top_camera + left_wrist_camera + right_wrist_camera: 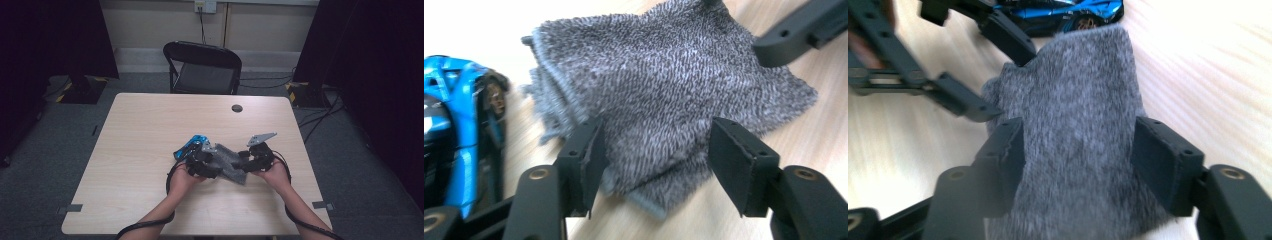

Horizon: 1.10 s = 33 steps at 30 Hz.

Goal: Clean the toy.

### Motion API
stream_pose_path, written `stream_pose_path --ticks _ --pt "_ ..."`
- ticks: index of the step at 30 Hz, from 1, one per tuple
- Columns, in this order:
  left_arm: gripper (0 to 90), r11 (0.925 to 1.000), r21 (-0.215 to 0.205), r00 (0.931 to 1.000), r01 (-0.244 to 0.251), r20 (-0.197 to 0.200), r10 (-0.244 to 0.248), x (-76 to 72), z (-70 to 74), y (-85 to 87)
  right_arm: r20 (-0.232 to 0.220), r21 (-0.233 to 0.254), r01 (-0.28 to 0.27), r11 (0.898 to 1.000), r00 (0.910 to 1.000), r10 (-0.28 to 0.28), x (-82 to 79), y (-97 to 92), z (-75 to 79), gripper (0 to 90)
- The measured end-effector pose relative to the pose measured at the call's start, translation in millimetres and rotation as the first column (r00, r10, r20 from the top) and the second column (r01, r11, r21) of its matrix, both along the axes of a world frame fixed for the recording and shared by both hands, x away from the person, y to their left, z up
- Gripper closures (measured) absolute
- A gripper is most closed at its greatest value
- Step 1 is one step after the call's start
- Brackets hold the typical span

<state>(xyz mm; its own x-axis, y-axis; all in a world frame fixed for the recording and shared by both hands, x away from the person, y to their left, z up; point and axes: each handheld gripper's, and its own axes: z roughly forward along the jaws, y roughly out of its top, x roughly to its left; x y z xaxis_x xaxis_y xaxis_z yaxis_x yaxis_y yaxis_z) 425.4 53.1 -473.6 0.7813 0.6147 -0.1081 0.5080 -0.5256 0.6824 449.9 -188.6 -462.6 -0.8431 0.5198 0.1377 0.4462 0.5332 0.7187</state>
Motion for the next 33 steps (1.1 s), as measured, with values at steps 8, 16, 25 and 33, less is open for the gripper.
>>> stream_pose_path --ticks 8,16,25,33 --pt "31.7 0.9969 0.029 0.9971 -0.073 0.024 0.072 11.6 22.3 28.6 0.006 -0.065 -0.029 0.997 0.9996 0.029 7.5 30.2 -16.8 29.7" --pt "22.3 0.9826 0.093 0.9850 -0.160 0.080 0.153 46.3 36.3 56.2 0.061 -0.088 -0.017 0.996 0.9979 0.022 3.2 34.8 -29.1 33.9" --pt "20.3 0.9730 0.113 0.9793 -0.202 0.007 0.202 75.5 13.7 61.6 0.084 -0.080 0.031 0.996 0.9962 -0.024 -1.7 35.1 -31.9 37.4" --pt "20.2 0.9788 0.080 0.9811 -0.189 -0.030 0.191 80.2 1.9 49.5 0.094 -0.056 0.043 0.998 0.9948 -0.038 -3.2 33.2 -34.0 37.9"
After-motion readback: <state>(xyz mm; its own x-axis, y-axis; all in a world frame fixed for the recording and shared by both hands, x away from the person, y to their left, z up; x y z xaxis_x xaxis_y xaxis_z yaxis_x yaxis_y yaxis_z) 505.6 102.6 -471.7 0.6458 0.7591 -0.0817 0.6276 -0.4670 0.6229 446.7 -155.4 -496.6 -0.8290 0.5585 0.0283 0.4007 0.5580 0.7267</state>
